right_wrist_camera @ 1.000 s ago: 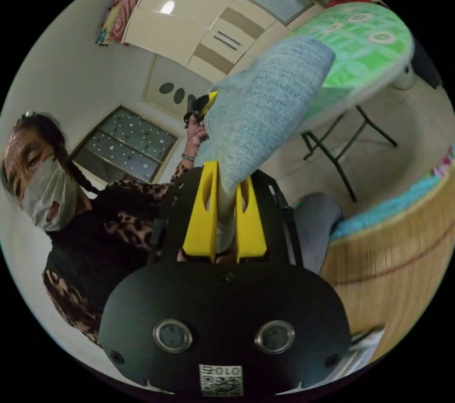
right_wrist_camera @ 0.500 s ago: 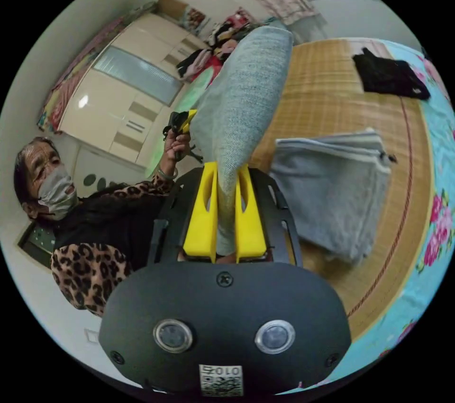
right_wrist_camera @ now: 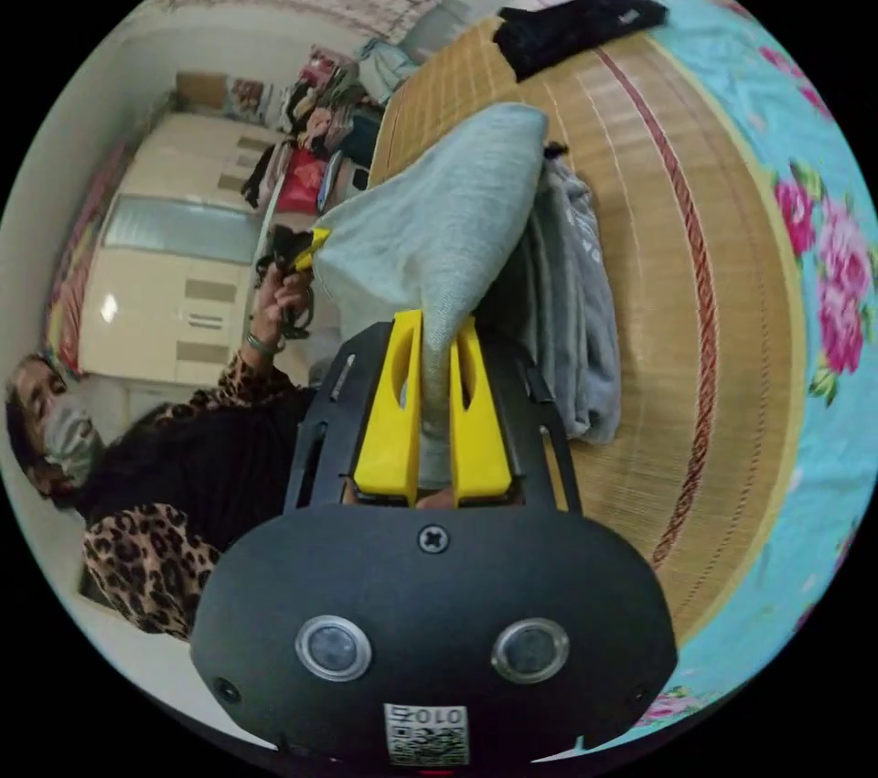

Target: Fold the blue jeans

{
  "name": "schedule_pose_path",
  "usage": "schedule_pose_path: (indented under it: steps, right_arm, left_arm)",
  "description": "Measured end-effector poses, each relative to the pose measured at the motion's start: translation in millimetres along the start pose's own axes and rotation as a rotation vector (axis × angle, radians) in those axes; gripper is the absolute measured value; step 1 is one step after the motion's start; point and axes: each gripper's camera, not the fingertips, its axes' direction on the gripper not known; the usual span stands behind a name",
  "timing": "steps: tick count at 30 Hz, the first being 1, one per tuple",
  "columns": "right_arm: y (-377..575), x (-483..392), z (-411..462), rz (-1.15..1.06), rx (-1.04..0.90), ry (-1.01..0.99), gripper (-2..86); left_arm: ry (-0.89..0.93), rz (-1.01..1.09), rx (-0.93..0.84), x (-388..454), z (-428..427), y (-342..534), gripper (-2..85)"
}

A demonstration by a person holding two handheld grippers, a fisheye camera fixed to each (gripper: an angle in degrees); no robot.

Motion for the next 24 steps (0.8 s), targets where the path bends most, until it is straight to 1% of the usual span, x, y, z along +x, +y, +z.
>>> schedule_pose_path:
  steps: [1,2,3,4,5,8,9,11,12,14,16,17,19,22,24]
  right_arm:
    - [-6.3,1.0,-4.3,0.026,-0.03,0.028,6.2]
    - [-9.4,5.9,-4.0,0.053,-0.049,0.03,6.4]
    - [-12.9,20.0,-0.2,0.137,-0.097,-0.002,6.7]
    - [-10.4,25.1,0.6,0.166,-0.105,-0.029,7.0]
    - [-7.5,23.6,-1.8,0.158,-0.092,-0.043,7.0]
    - [16.2,11.4,-26.8,0.165,0.023,-0.098,6.9]
    - [27.1,7.7,-39.7,0.202,0.063,-0.098,6.6]
    - [46.4,-6.7,-66.5,0.239,0.183,-0.036,5.8]
    - [56.4,-24.9,-81.4,0.22,0.24,0.016,4.9]
    - [59.4,-61.9,-90.6,0.093,0.272,0.023,3.7]
    - [41.8,-108.0,-79.1,-0.131,0.237,-0.15,3.0]
    - [34.5,-117.6,-73.3,-0.174,0.212,-0.195,2.9]
    - [-0.4,-149.9,-45.3,-0.297,0.101,-0.29,2.7]
    - [-43.5,-168.4,-14.3,-0.358,0.017,-0.376,2.5]
    - [-62.9,-163.1,5.0,-0.318,-0.047,-0.37,2.3]
  left_arm:
    - [-0.078,0.039,0.002,6.6,3.8,-3.0,1.5]
    - [-0.132,0.012,-0.038,0.0,13.9,-6.5,1.6]
    - [-0.135,-0.021,-0.081,-7.5,21.2,-7.8,1.6]
    - [-0.081,-0.061,-0.115,-21.6,29.6,-6.5,1.6]
    - [-0.008,-0.054,-0.097,-29.8,29.0,-2.7,1.6]
    - [0.07,-0.045,-0.037,-43.2,19.1,7.0,1.6]
    - [0.089,-0.037,-0.034,-46.1,17.4,8.3,1.5]
    - [0.178,-0.042,-0.022,-62.1,10.4,15.6,0.8]
    - [0.187,-0.054,-0.001,-66.4,7.2,19.6,0.5]
    - [0.154,-0.074,0.067,-74.3,-1.3,42.1,0.2]
    - [0.101,-0.056,0.083,-72.0,3.4,63.2,0.1]
    - [0.09,-0.045,0.044,-69.9,16.4,75.3,0.0]
    - [0.073,-0.015,-0.033,-65.7,42.7,89.1,0.0]
    - [0.001,0.018,-0.156,-67.3,85.9,99.6,-0.1]
    - [-0.042,0.011,-0.217,-73.9,105.4,101.9,-0.1]
